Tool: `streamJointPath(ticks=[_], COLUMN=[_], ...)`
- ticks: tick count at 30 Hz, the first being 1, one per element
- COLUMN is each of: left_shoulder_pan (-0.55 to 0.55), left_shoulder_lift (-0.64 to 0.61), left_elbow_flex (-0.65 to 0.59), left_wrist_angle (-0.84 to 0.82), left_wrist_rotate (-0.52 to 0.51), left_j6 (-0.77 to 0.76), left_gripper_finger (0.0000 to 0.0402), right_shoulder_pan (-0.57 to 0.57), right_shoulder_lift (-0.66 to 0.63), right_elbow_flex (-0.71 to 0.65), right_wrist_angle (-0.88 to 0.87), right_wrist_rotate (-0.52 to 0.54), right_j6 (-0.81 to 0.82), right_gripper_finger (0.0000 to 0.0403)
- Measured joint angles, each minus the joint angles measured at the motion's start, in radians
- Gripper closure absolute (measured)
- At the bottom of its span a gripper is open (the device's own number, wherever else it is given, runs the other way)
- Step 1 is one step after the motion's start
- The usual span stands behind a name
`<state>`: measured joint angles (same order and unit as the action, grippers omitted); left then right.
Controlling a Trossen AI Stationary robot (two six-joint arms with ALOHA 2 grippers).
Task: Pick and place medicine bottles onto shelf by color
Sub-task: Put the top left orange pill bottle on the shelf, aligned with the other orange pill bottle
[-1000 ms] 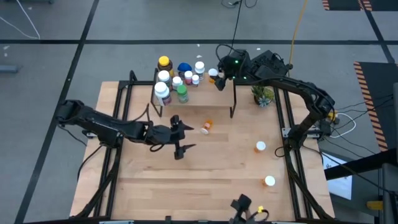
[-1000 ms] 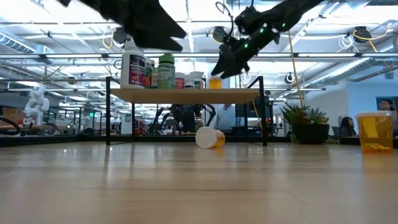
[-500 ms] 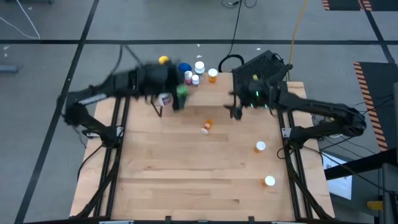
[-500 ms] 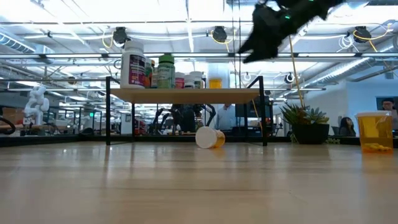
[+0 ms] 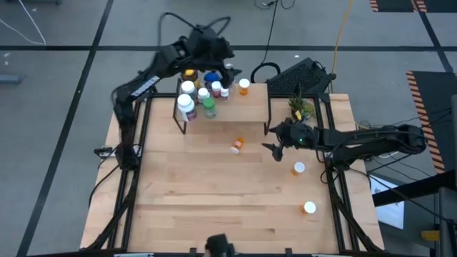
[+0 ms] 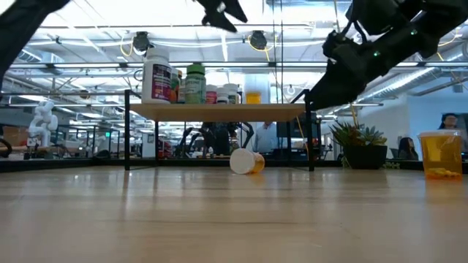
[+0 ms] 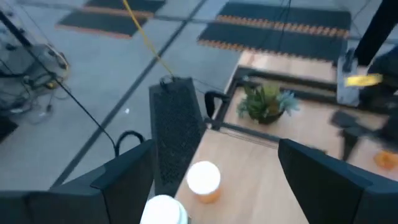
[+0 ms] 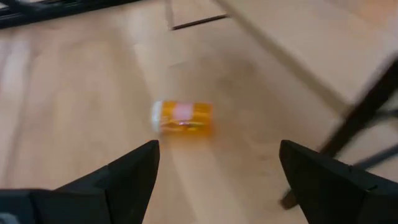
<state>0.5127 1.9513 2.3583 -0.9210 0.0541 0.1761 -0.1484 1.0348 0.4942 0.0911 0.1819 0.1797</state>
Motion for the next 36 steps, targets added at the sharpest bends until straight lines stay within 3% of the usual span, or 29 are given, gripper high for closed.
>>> streamJointPath(ticks=[2, 9, 17, 28, 36], left_shoulder_pan=[0.0, 0.005, 0.001, 0.016, -0.002], left_shoulder_lift=[0.047, 0.17, 0.234, 0.262, 0.257], left_elbow_flex=[-0.002, 0.001, -0.001, -0.002, -0.004], left_wrist_angle=[0.035, 0.386, 0.53, 0.264, 0.171], left_wrist_rotate=[0.005, 0.138, 0.122, -0.009, -0.082], left_j6=[0.008, -0.086, -0.094, 0.013, 0.081], left_gripper_finger=[0.0064, 0.0064, 0.0064, 0.0064, 0.0064], right_shoulder_pan=[0.035, 0.135, 0.243, 0.295, 0.303], right_shoulder_lift=[0.0, 0.0, 0.0, 0.0, 0.001], right_elbow_flex=[0.0, 0.0, -0.001, -0.001, -0.001], right_wrist_angle=[0.001, 0.014, 0.042, 0.056, 0.026], right_wrist_rotate=[-0.003, -0.018, 0.03, 0.059, 0.054], right_j6=[-0.005, 0.035, 0.068, 0.07, 0.079], right_gripper_finger=[0.0079, 0.0079, 0.0079, 0.0079, 0.0079])
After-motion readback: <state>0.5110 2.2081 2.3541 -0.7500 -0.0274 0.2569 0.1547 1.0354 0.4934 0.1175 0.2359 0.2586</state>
